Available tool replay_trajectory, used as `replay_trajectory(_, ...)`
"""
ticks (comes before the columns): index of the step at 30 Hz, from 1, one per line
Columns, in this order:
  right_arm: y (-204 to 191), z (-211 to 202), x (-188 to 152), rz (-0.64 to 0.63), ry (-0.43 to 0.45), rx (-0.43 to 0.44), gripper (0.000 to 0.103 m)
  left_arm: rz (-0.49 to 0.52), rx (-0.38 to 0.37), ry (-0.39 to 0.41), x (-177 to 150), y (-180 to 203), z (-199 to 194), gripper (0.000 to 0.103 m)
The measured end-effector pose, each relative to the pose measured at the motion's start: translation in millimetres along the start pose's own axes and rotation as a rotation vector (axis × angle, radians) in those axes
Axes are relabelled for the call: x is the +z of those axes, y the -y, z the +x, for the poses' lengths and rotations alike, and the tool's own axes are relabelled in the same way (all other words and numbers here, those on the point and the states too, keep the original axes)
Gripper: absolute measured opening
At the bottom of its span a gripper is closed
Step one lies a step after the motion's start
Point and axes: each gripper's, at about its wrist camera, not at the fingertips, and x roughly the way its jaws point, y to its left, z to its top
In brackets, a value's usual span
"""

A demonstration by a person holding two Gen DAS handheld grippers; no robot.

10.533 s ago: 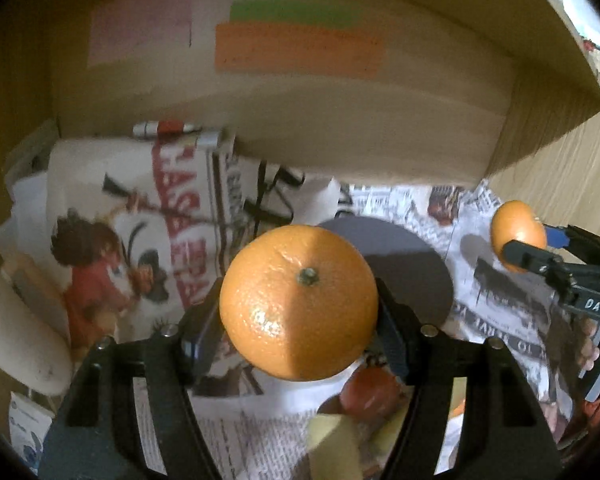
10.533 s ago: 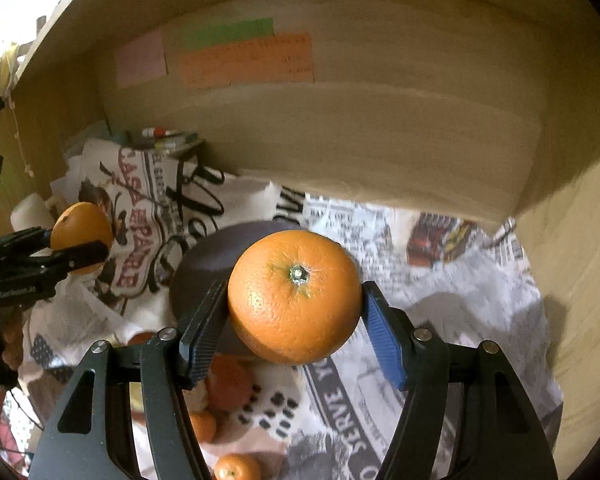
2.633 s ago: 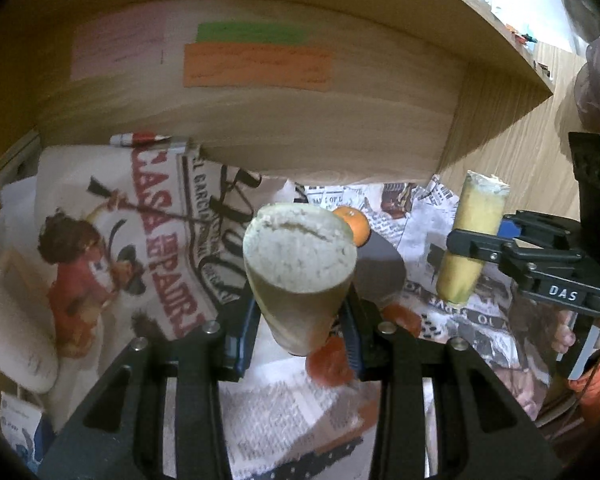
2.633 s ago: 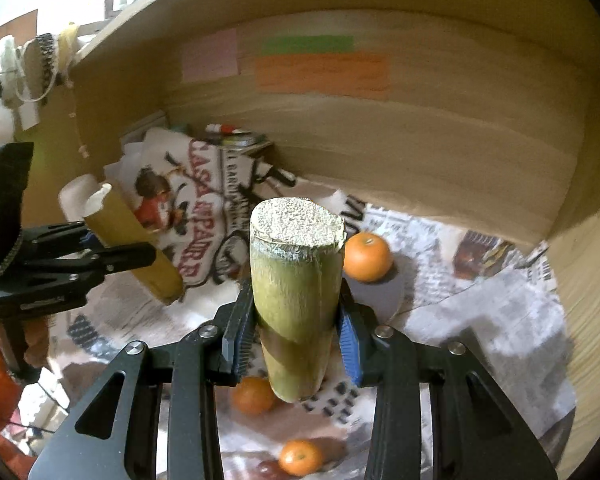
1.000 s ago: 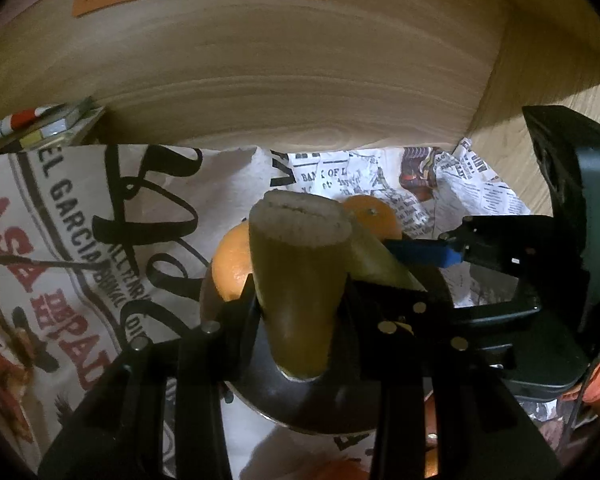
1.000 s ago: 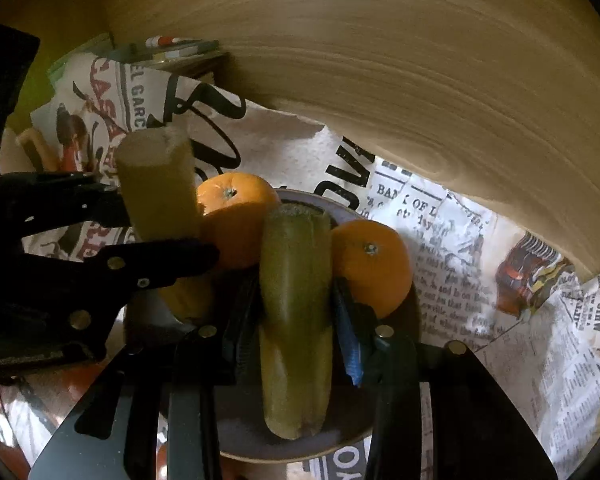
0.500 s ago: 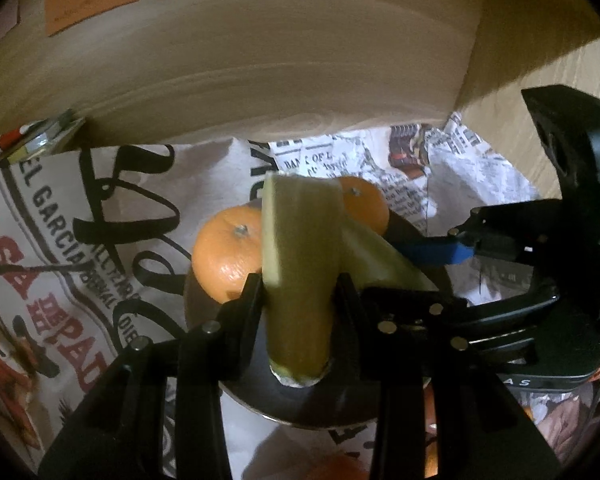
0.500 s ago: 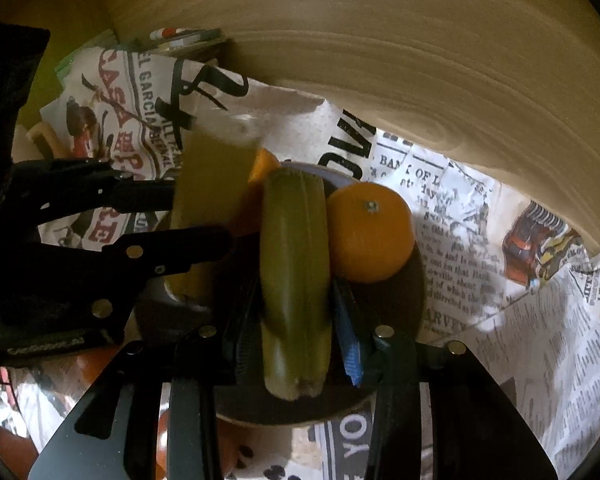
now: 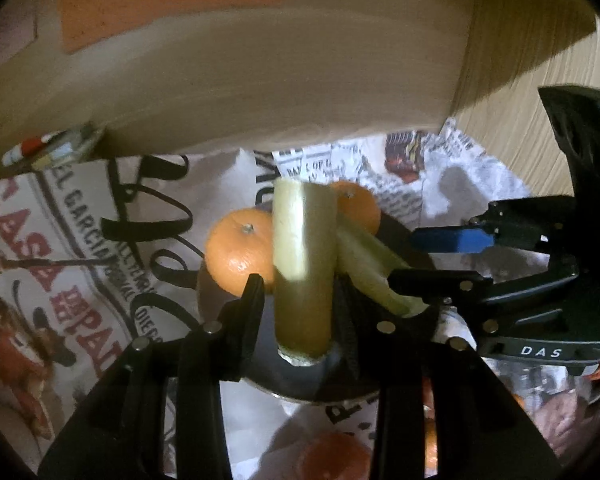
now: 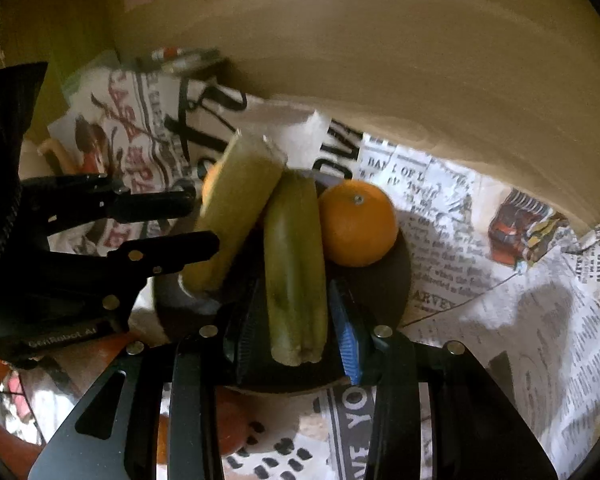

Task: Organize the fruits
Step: 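Lower both sugarcane pieces onto the plate and open both tools, then close the left tool on a red tomato while the right tool grasps another tomato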

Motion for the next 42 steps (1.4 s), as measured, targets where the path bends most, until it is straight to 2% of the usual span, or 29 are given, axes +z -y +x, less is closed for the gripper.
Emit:
replay_trajectory(3,-5,-19,2,0.003,0.042,0.000,0.035,-0.030,0.010,0.027,-1,-3,-19,0.040)
replay_trajectory(7,-15,-42,0,0.002,0.104,-0.006,0.047,-0.067,0.028,0.068,-9,-7,-45,0.049)
replay_trajectory(9,-23,-54,-6,0.002,0.134,-0.002,0.048,-0.073,0.041,0.081,-16,-6,-55,0.055)
replay_trajectory(15,-36,-68,-26,0.019,0.152,0.015,0.055,-0.081,0.054,0.075,-45,-3,-70,0.067)
replay_trajectory(21,-38,-58,-51,0.060,0.100,0.018,0.055,-0.101,0.031,-0.008,-74,1,-57,0.067)
replay_trajectory(25,-39,-52,-60,0.082,0.071,0.026,0.055,-0.101,0.020,-0.025,-89,6,-56,0.067)
replay_trajectory(29,-39,-40,-63,0.103,0.030,0.051,0.055,-0.095,0.006,-0.051,-97,10,-48,0.067)
replay_trajectory(35,-42,-24,-62,0.089,-0.014,0.039,0.055,-0.101,-0.008,-0.082,-101,13,-33,0.067)
replay_trajectory(39,-42,-17,-62,0.085,-0.026,0.025,0.055,-0.114,-0.039,-0.100,-100,13,-22,0.053)
replay_trajectory(42,-40,-14,-62,0.093,-0.032,0.032,0.055,-0.118,-0.042,-0.098,-99,13,-19,0.049)
